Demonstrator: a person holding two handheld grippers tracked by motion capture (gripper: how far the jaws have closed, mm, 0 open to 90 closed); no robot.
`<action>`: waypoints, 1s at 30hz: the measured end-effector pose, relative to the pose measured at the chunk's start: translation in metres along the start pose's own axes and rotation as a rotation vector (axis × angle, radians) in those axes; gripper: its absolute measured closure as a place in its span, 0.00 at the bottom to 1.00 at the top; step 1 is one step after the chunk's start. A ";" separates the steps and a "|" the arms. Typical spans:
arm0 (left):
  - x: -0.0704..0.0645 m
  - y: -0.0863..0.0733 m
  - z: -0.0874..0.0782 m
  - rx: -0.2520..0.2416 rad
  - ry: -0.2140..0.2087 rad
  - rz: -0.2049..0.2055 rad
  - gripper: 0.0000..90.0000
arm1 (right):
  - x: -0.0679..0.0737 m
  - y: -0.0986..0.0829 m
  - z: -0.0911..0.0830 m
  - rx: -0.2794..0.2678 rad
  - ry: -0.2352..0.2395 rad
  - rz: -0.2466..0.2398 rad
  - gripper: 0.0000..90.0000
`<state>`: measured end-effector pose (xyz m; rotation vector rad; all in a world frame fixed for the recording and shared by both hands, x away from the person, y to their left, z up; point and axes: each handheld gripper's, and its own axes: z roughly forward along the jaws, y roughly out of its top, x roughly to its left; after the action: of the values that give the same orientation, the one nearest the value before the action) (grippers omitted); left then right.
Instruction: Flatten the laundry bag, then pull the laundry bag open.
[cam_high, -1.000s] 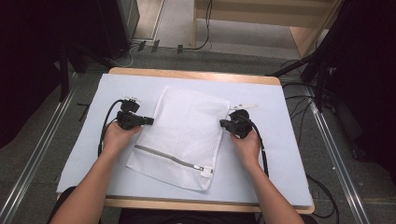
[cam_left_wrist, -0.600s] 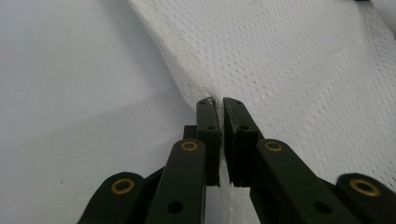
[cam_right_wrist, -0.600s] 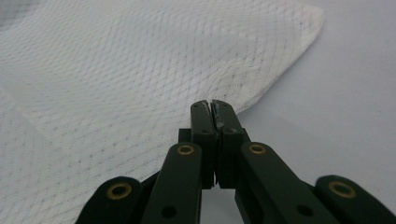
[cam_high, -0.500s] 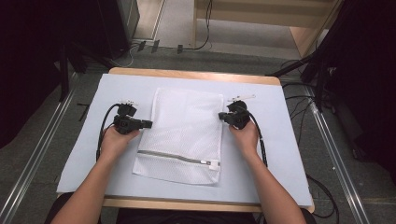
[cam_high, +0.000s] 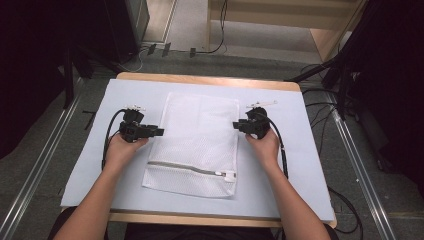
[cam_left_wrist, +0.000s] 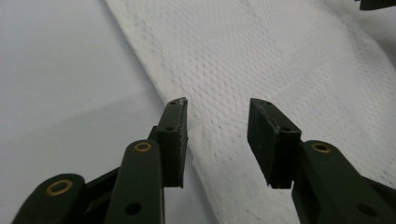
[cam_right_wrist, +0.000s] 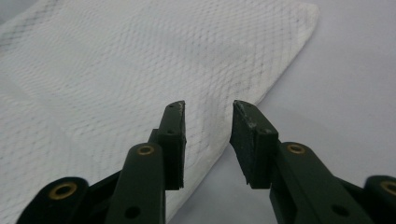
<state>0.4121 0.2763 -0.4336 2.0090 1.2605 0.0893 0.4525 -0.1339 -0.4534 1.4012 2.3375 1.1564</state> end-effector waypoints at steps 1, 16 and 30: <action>0.000 0.000 -0.002 0.003 -0.006 0.001 0.64 | 0.001 0.000 -0.002 -0.002 0.006 0.000 0.73; -0.018 0.011 -0.013 -0.007 -0.032 0.060 0.51 | 0.017 -0.012 -0.022 -0.022 0.063 -0.022 0.72; -0.051 0.014 -0.004 0.013 -0.078 0.144 0.46 | 0.036 -0.029 -0.046 -0.042 0.097 -0.071 0.72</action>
<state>0.3945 0.2341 -0.4059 2.0923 1.0695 0.0721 0.3908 -0.1360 -0.4343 1.2653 2.3918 1.2717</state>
